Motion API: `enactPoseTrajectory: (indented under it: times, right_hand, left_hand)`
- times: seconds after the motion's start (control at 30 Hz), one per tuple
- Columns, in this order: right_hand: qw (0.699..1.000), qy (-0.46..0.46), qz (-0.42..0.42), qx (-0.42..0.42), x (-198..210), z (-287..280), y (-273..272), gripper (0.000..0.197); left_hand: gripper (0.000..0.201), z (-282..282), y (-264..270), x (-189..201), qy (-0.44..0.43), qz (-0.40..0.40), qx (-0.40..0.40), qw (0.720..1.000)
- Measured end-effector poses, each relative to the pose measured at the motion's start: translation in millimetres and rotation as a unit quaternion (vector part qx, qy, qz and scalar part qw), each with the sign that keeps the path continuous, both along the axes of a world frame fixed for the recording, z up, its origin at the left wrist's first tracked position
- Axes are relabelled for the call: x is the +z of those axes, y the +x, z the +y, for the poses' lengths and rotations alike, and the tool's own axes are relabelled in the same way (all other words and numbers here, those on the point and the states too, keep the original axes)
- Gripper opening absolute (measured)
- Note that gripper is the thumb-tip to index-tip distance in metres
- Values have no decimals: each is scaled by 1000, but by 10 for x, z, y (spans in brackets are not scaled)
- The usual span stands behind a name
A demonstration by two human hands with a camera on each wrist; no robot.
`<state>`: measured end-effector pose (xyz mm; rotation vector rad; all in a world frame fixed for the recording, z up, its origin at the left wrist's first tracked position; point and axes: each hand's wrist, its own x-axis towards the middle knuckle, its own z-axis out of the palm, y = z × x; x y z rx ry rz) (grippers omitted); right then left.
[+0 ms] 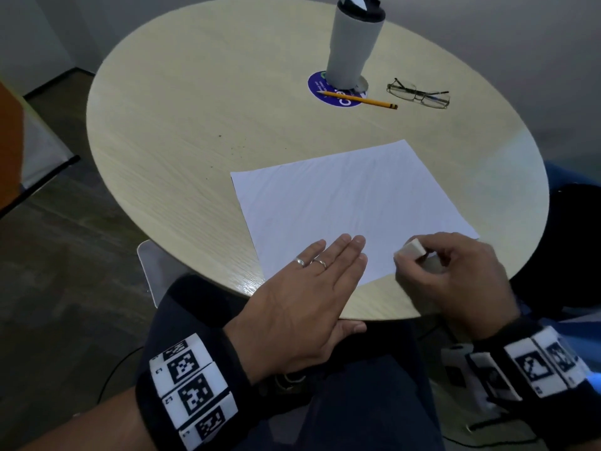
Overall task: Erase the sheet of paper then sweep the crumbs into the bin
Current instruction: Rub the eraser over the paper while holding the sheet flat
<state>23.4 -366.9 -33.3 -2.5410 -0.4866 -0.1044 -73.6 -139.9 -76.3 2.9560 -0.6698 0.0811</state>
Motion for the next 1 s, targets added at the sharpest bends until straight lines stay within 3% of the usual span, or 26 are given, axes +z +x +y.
enactPoseTrajectory:
  times: [0.13, 0.27, 0.43, 0.6, 0.73, 0.9, 1.0]
  right_hand:
    - [999, -26, -23, -37, 10, -149, 167, 17]
    - [999, -35, -13, 29, -9, 74, -119, 13]
    - [999, -21, -24, -36, 13, -117, 164, 12]
    - [999, -34, -12, 21, 18, 45, -109, 10]
    - [998, -38, -13, -47, 17, -150, 174, 13]
    - [999, -43, -20, 8, 19, -6, -41, 17]
    - [999, -18, 9, -35, 9, -117, 131, 17]
  left_hand:
    - [82, -3, -4, -6, -2, 3, 2, 1000]
    - [82, -3, 0, -13, 1, -3, 1, 1000]
    - [83, -5, 0, -15, 0, 3, 0, 1000]
    - [82, -4, -1, -14, -2, -3, 1, 1000]
    - [82, -7, 0, -10, -3, 1, -2, 1000]
    - [82, -8, -1, -21, 0, -4, 0, 1000]
    - [82, -6, 10, -16, 7, 1, -3, 1000]
